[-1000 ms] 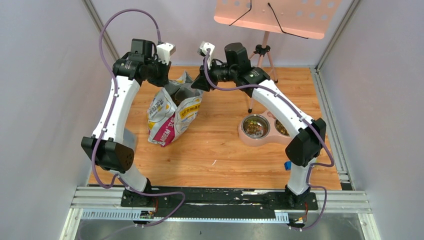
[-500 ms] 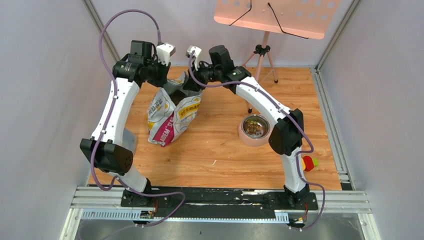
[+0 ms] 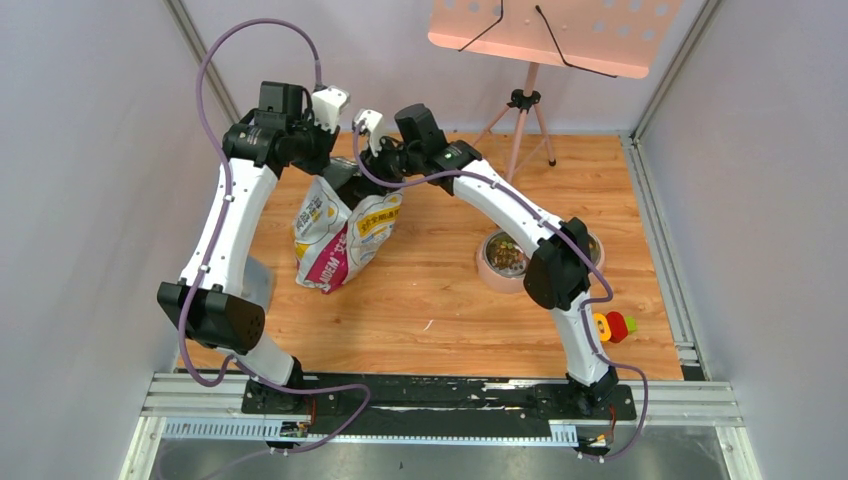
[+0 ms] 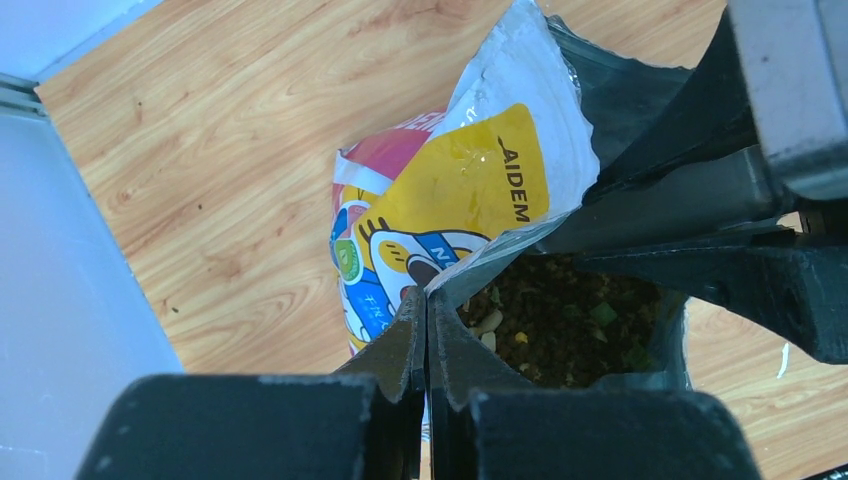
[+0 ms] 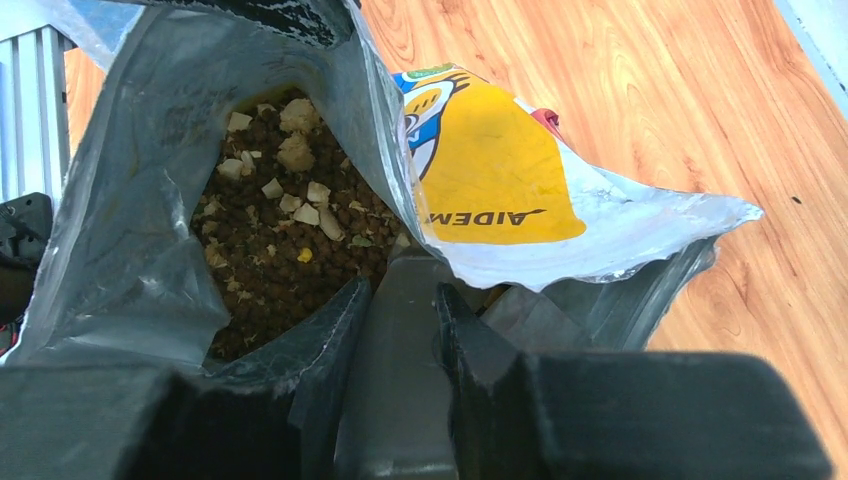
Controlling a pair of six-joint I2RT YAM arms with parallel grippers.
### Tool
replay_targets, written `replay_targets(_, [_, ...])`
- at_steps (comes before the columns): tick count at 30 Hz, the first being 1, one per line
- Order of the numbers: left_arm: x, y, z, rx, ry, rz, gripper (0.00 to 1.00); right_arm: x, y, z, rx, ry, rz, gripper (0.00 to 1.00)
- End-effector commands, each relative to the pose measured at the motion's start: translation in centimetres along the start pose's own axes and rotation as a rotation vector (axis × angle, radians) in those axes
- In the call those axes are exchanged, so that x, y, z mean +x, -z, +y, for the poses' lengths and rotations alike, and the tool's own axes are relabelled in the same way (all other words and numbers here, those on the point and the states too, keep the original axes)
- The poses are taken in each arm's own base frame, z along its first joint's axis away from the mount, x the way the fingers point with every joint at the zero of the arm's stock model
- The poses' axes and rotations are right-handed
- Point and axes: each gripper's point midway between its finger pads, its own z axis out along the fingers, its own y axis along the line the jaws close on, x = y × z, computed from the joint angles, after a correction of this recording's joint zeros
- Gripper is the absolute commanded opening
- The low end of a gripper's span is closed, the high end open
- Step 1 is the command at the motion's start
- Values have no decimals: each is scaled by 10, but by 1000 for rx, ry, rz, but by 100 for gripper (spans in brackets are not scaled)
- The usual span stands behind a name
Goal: Serve the pet food
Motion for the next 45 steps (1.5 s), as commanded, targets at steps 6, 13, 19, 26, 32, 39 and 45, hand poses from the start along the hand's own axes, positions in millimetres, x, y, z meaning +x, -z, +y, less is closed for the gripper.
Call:
replay_targets(6, [-50, 26, 25, -124, -73, -183, 0, 68, -20, 7, -5, -59, 171, 0])
replay_targets(13, [-49, 17, 29, -132, -102, -167, 0, 104, -45, 18, -51, -245, 256, 0])
replay_targets(19, [-34, 9, 61, -276, -219, -67, 0, 103, -66, 28, -80, -406, 246, 0])
replay_targets(26, [-23, 3, 70, -307, -256, 13, 0, 93, -77, 69, -239, -523, 251, 0])
replay_targets(32, [-31, 9, 74, -323, -264, 8, 0, 93, -70, 84, -364, -618, 267, 0])
replay_targets(39, [-40, 15, 78, -344, -261, -13, 0, 62, -55, 87, -449, -669, 191, 0])
replay_targets(45, [-31, 12, 74, -329, -231, 7, 0, 21, -38, 67, -464, -760, 89, 0])
